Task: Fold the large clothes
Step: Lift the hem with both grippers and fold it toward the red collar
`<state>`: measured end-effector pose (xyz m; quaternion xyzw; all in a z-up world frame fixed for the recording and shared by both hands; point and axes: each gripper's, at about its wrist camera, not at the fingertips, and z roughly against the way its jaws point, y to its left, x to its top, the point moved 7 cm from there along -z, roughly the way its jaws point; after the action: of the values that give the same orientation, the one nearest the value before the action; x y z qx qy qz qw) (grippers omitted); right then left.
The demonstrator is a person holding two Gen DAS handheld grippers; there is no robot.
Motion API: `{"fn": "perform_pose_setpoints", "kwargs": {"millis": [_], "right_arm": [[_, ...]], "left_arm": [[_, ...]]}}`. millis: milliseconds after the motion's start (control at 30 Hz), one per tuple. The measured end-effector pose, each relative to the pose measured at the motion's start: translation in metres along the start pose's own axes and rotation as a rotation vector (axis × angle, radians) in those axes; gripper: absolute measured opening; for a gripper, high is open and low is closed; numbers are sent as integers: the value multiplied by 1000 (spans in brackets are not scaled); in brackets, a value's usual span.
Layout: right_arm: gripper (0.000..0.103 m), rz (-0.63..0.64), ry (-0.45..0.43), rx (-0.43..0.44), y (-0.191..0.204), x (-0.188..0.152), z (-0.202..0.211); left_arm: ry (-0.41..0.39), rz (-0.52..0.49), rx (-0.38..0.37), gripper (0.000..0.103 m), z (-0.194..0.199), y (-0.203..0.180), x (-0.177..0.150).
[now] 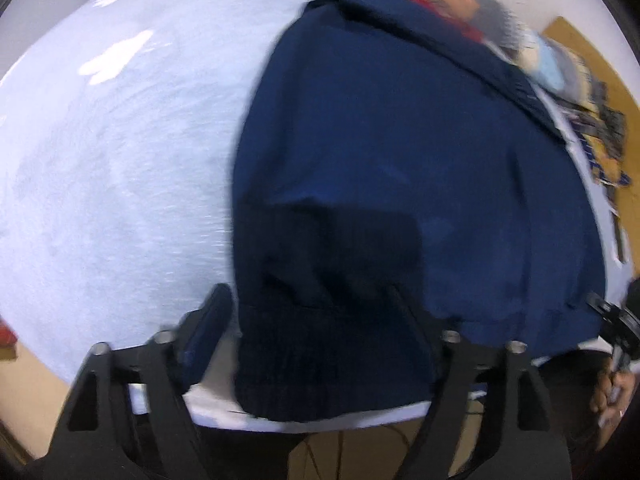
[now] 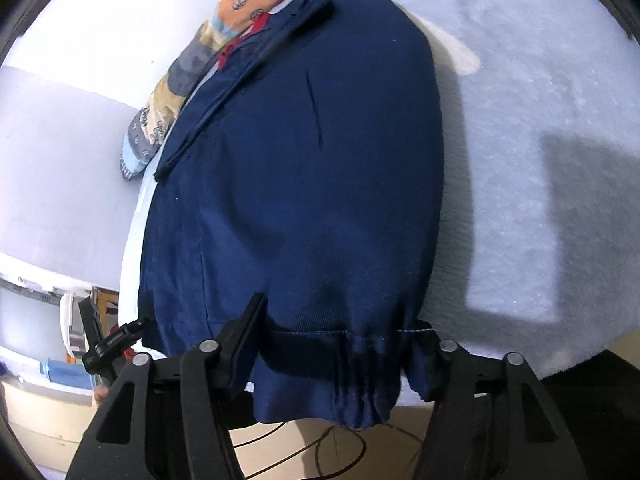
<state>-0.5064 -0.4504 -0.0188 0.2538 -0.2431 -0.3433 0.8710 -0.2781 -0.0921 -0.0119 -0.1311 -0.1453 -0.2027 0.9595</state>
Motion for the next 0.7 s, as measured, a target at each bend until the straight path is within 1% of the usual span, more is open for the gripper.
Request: {"fn": "perform_pose_setpoints", "kwargs": {"millis": [33, 100, 167, 200, 233, 267, 300, 433, 467, 500, 533, 567, 600, 633, 700], "right_arm": [[37, 8, 0, 14, 5, 2, -2], [36, 21, -6, 17, 8, 3, -1], [36, 21, 0, 6, 6, 3, -3], [36, 19, 4, 0, 5, 2, -4], [39, 20, 6, -12, 5, 2, -4], [42, 21, 9, -23, 4, 2, -5], [47, 18, 12, -34, 3, 2, -5], [50, 1, 20, -47, -3, 1, -4], [50, -1, 21, -47, -4, 1, -5], [50, 6, 21, -46, -2, 0, -6], [45, 32, 23, -47, 2, -1, -7], [38, 60, 24, -52, 7, -2, -9], [30, 76, 25, -53, 11, -3, -9], [28, 89, 18, -52, 14, -3, -8], [24, 85, 11, -33, 16, -1, -6]], "left_arm": [[-13, -11, 17, 60, 2, -1, 1], [-19, 2, 26, 57, 3, 1, 1], [-16, 14, 22, 58, 0, 4, 2], [-14, 17, 29, 64, -2, 7, 4], [-7, 28, 53, 81, -5, 10, 5], [3, 38, 68, 89, -9, 12, 6], [22, 51, 70, 94, -14, 14, 6], [19, 41, 56, 93, -17, 13, 9], [12, 28, 52, 90, -17, 11, 10], [4, 2, 47, 76, -17, 5, 11], [-8, -26, 47, 61, -14, 0, 11], [-21, -49, 55, 54, -10, -4, 9], [-31, -70, 62, 36, -8, -9, 9], [-36, -70, 39, 30, -6, -11, 11], [-44, -48, 0, 28, -5, -9, 16]]}}
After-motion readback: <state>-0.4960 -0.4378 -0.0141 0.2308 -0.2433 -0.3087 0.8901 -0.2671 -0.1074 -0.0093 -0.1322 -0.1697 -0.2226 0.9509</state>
